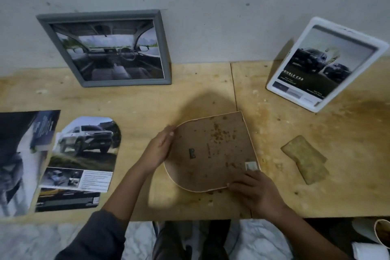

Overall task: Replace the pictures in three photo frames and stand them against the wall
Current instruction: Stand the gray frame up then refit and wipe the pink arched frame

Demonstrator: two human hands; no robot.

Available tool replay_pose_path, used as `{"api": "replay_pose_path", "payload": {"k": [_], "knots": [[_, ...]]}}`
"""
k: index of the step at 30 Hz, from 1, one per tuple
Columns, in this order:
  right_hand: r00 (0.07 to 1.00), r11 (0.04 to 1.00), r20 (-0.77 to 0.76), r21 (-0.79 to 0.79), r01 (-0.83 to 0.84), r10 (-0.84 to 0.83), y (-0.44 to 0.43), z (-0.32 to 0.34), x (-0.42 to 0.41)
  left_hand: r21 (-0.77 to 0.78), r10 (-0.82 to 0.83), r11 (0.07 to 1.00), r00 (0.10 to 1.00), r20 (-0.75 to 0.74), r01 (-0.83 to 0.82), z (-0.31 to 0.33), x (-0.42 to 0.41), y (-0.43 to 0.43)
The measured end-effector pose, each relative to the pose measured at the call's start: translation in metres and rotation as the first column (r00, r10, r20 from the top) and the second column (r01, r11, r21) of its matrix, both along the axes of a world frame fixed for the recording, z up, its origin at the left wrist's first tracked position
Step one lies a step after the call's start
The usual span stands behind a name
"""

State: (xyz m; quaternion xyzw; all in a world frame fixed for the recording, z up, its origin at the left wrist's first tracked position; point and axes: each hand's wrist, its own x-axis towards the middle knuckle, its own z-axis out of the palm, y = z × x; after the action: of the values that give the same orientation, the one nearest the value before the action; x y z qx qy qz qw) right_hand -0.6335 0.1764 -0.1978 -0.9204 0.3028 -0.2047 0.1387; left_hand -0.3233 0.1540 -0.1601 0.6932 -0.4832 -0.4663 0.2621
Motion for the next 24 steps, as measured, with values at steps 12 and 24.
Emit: {"api": "replay_pose_path", "payload": {"k": [12,24], "knots": [[0.638,0.873,-0.597,0.29,-0.393,0.485,-0.07,0.054,0.168,-0.074,0.16,0.987,0.919,0.361,-0.142,-0.03,-0.063,0.125],[0.436,0.714,-0.818,-0.045,-0.699,0.375,-0.078,0.072,0.198,-0.042,0.158,0.987,0.884,0.44,-0.156,-0.036,-0.068,0.126]]}}
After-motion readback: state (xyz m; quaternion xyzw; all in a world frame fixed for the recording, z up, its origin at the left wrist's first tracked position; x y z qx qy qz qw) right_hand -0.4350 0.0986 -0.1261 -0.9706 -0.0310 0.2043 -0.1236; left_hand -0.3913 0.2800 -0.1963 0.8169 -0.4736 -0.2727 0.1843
